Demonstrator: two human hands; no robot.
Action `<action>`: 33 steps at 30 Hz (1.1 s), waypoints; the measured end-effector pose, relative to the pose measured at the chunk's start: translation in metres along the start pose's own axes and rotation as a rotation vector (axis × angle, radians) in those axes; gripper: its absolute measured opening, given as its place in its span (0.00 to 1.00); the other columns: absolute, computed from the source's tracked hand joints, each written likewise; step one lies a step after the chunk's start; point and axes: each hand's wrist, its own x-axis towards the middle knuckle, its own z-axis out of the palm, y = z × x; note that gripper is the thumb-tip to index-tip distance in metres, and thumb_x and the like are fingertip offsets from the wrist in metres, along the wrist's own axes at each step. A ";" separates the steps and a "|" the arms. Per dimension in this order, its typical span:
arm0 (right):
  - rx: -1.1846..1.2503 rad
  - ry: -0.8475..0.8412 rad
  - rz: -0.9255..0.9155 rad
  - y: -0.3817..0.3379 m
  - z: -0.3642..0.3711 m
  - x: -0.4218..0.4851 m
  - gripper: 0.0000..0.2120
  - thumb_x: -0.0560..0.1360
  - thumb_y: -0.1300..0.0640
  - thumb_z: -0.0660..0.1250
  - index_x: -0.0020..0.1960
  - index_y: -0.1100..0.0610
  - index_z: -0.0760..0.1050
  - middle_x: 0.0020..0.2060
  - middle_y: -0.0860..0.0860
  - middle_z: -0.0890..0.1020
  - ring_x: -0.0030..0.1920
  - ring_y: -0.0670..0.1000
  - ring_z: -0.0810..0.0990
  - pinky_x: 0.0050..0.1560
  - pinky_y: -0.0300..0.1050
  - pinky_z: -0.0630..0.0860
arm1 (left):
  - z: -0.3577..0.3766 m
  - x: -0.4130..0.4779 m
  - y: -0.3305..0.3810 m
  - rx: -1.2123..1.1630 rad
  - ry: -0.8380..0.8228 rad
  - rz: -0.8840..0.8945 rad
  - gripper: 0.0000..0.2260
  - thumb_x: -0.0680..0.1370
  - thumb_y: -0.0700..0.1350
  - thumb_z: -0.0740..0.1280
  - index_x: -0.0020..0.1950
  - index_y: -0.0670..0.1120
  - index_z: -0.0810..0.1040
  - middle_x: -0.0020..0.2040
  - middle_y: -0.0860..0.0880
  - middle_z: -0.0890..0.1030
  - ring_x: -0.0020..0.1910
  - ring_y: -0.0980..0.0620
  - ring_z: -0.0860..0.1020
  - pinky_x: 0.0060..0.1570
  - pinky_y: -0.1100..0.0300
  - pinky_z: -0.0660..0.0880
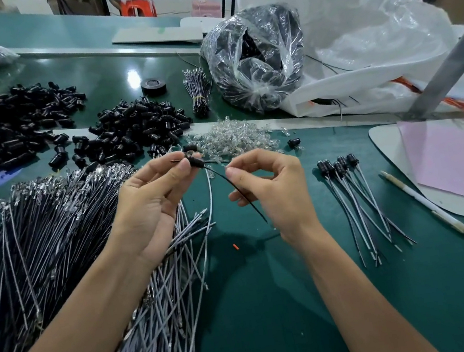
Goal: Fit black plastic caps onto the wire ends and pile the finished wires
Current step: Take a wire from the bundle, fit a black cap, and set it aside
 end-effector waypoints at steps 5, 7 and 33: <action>-0.148 -0.024 -0.046 0.001 0.002 -0.001 0.07 0.71 0.63 0.73 0.36 0.55 0.81 0.30 0.49 0.81 0.29 0.53 0.83 0.33 0.46 0.80 | -0.001 0.002 -0.001 0.013 0.020 0.020 0.06 0.66 0.35 0.69 0.36 0.44 0.83 0.39 0.46 0.84 0.43 0.52 0.84 0.45 0.63 0.80; -0.155 -0.023 -0.063 0.001 0.002 -0.001 0.06 0.71 0.62 0.73 0.36 0.55 0.82 0.30 0.49 0.81 0.29 0.52 0.83 0.35 0.47 0.80 | -0.002 0.002 -0.003 0.058 -0.009 0.027 0.05 0.66 0.35 0.70 0.37 0.43 0.83 0.40 0.46 0.84 0.43 0.51 0.84 0.45 0.62 0.80; -0.238 0.024 -0.132 0.000 -0.002 0.000 0.06 0.70 0.60 0.75 0.36 0.52 0.83 0.28 0.49 0.81 0.29 0.45 0.76 0.34 0.44 0.75 | -0.003 -0.001 -0.006 0.185 -0.066 0.106 0.04 0.65 0.36 0.72 0.38 0.43 0.83 0.41 0.44 0.85 0.45 0.48 0.84 0.47 0.61 0.80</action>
